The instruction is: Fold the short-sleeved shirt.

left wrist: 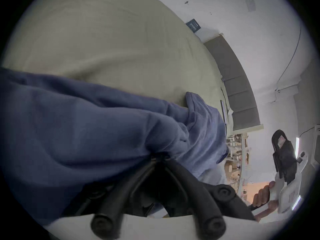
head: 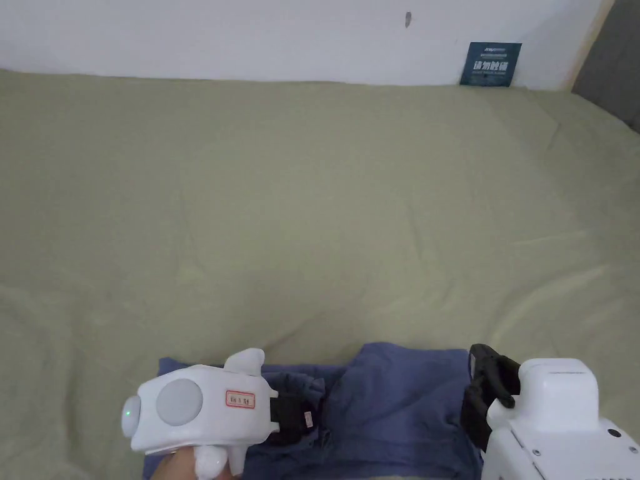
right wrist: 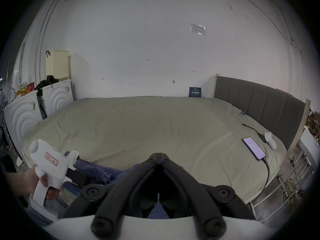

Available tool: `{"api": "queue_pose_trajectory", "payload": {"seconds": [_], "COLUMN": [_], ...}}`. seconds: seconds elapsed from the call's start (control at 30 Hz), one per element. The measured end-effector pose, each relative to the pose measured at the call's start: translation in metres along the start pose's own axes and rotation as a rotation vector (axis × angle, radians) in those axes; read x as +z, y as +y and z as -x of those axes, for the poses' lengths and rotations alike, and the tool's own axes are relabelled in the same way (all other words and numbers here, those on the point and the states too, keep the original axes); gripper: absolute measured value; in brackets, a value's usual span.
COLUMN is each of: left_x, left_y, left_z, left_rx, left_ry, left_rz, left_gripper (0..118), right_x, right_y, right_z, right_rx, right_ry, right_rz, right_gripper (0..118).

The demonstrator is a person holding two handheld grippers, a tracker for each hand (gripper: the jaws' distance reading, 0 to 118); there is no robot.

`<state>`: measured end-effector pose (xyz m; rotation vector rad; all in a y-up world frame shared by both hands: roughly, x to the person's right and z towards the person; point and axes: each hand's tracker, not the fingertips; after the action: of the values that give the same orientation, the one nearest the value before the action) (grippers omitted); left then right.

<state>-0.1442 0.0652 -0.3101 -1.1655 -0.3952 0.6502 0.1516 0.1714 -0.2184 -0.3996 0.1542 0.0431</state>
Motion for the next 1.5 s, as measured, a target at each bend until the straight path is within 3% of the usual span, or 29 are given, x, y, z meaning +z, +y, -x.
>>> {"api": "queue_pose_trajectory", "payload": {"seconds": [0.17,0.27,0.4,0.53,0.57,0.6,0.63,0.67,0.7,0.73,0.77,0.93,0.97,1.0,1.03,1.07,1.13,1.3,1.5], "left_x": [0.069,0.125,0.164,0.167,0.165,0.163,0.161,0.156,0.148,0.145,0.139,0.109,0.104,0.1,0.096,0.092,0.096,0.138,0.256], "left_y": [0.011,0.019,0.021,0.012,0.01,0.008,0.007,0.008,0.008,0.007,0.005,0.023,0.025,0.026,0.026,0.029,0.032,0.031,0.001], "left_z": [-0.001,0.022,0.075,0.113,0.118,0.122,0.126,0.127,0.128,0.127,0.126,0.128,0.124,0.117,0.109,0.117,0.116,0.115,0.133], "left_rx": [-0.068,-0.077,-0.02,0.041,0.05,0.072,0.069,0.071,0.093,0.124,0.137,0.189,0.194,0.186,0.147,0.125,0.168,0.163,0.208], "left_ry": [-0.045,0.008,0.11,0.088,0.063,0.017,-0.044,-0.106,-0.145,-0.172,-0.18,-0.303,-0.301,-0.248,-0.138,-0.066,-0.15,-0.087,0.123], "left_rz": [-0.073,-0.16,-0.181,-0.141,-0.145,-0.141,-0.137,-0.133,-0.111,-0.171,-0.143,-0.072,-0.07,-0.073,-0.082,-0.083,-0.082,-0.206,-0.381], "left_gripper": [0,0,0,3,17,49,106,116,118,118,112,105,94,69,14,13,13,13,13], "right_x": [-0.003,-0.007,-0.012,-0.016,-0.016,-0.017,-0.017,-0.017,-0.018,-0.019,-0.019,-0.019,-0.018,-0.018,-0.017,-0.016,-0.014,-0.009,-0.008], "right_y": [0.004,0.007,0.01,0.01,0.01,0.011,0.011,0.011,0.012,0.012,0.012,0.013,0.013,0.013,0.013,0.013,0.015,0.023,0.035], "right_z": [0.005,0.013,0.025,0.035,0.037,0.039,0.041,0.043,0.043,0.044,0.044,0.043,0.043,0.043,0.042,0.041,0.039,0.035,0.035], "right_rx": [-0.001,-0.002,0.012,0.028,0.03,0.033,0.04,0.046,0.049,0.052,0.053,0.055,0.055,0.055,0.055,0.054,0.053,0.061,0.047], "right_ry": [0.001,0.016,0.04,0.056,0.058,0.06,0.062,0.06,0.06,0.061,0.06,0.048,0.046,0.044,0.043,0.043,0.041,0.05,0.077], "right_rz": [-0.008,-0.02,-0.026,-0.019,-0.015,-0.011,-0.009,-0.008,-0.007,-0.003,-0.002,0.004,0.004,0.004,0.006,0.006,0.003,-0.027,-0.078], "right_gripper": [0,0,0,0,0,0,0,0,0,0,0,0,0,0,0,0,0,0,0]}}
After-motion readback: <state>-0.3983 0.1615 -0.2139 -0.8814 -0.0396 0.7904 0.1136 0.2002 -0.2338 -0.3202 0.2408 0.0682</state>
